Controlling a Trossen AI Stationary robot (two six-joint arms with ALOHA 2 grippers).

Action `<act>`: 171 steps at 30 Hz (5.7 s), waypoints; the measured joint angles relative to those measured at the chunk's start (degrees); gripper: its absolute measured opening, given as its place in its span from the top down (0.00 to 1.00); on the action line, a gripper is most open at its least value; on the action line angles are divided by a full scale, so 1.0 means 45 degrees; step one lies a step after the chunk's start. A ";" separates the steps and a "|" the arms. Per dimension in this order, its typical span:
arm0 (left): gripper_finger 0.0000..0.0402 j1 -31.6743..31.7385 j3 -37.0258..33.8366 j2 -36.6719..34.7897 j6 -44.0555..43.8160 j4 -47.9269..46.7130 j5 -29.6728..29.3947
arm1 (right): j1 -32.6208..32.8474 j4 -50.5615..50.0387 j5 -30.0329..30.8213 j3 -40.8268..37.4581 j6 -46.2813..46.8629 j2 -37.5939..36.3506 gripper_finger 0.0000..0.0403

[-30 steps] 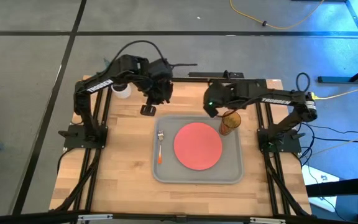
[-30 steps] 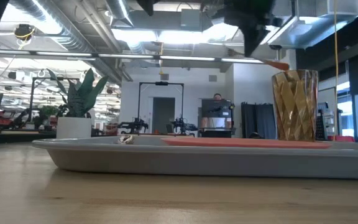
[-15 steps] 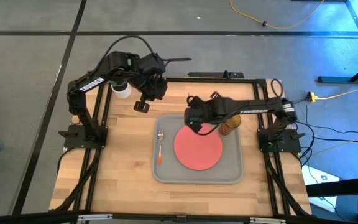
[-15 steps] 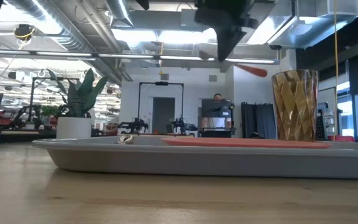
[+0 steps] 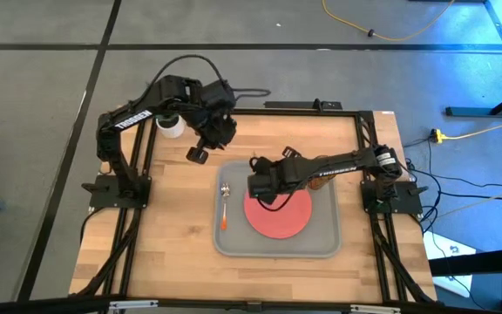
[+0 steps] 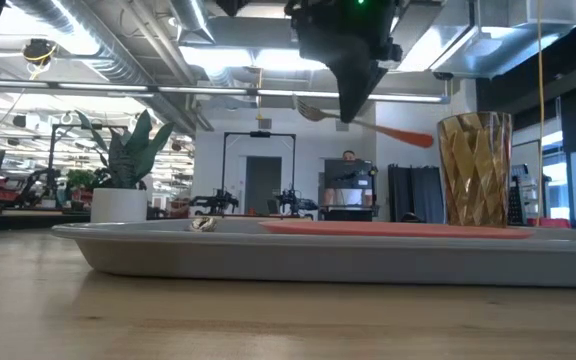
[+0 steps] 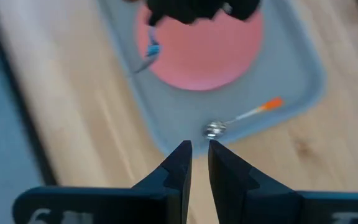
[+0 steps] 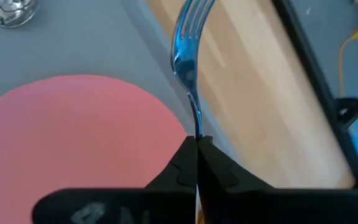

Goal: Pick and place plate/cup/fork/spoon on tray
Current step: Put the fork in between the spoon and plate on the serving tray

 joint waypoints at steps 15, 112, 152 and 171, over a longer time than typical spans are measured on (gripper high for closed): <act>0.88 0.1078 -0.4385 0.0015 0.3779 0.3929 0.1700 | 0.1410 0.0002 0.0981 -0.0005 -0.1429 -0.0176 1.00; 1.00 0.0034 -0.4838 0.0816 0.5597 0.4562 -0.0399 | 0.1978 -0.2017 0.1166 0.1648 -0.0532 -0.0195 1.00; 1.00 -0.2749 -0.4838 0.0787 0.4631 0.0696 0.4712 | 0.2296 -0.3359 0.3230 0.2774 -0.1057 -0.2547 1.00; 1.00 -0.1744 -0.4863 0.2215 0.5272 -0.0003 0.6252 | 0.2286 -0.3356 0.3327 0.2181 -0.0682 -0.2532 1.00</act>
